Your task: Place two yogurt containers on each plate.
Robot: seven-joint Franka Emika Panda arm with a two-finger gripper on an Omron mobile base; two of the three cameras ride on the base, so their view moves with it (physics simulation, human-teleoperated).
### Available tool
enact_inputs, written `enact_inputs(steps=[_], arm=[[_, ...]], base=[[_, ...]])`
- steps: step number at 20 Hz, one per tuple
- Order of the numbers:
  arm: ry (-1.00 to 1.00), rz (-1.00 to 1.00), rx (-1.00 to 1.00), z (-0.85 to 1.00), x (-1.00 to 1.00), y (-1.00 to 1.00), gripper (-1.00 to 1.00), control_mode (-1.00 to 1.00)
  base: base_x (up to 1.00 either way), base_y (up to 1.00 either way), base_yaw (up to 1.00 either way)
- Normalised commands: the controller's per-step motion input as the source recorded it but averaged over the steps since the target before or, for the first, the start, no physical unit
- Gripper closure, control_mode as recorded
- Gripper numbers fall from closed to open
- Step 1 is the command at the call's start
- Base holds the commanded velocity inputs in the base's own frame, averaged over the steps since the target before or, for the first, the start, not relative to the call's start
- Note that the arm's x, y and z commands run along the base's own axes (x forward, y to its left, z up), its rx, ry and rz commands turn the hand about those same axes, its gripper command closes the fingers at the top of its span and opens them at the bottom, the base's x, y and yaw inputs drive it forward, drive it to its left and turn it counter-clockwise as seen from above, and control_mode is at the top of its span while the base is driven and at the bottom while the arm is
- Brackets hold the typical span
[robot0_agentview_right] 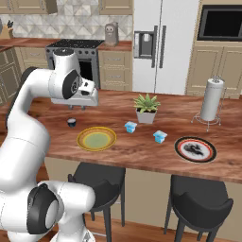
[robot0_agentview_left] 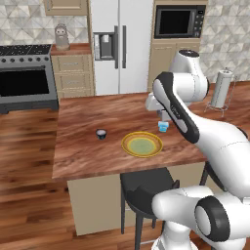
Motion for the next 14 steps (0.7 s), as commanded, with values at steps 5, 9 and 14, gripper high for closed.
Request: enact_inputs(steps=[5,9,14], arm=[[-0.03,0.00,0.00,0.00,-0.03,-0.01,-1.00,-1.00],[-0.01,0.00,0.01,-0.07,0.21,0.02,-1.00,-1.00],[0.04,0.17,0.01,-0.03,0.92,0.65,-1.00,-1.00]], base=[[0.00,0.00,0.00],[0.00,0.00,0.00],[0.00,0.00,0.00]])
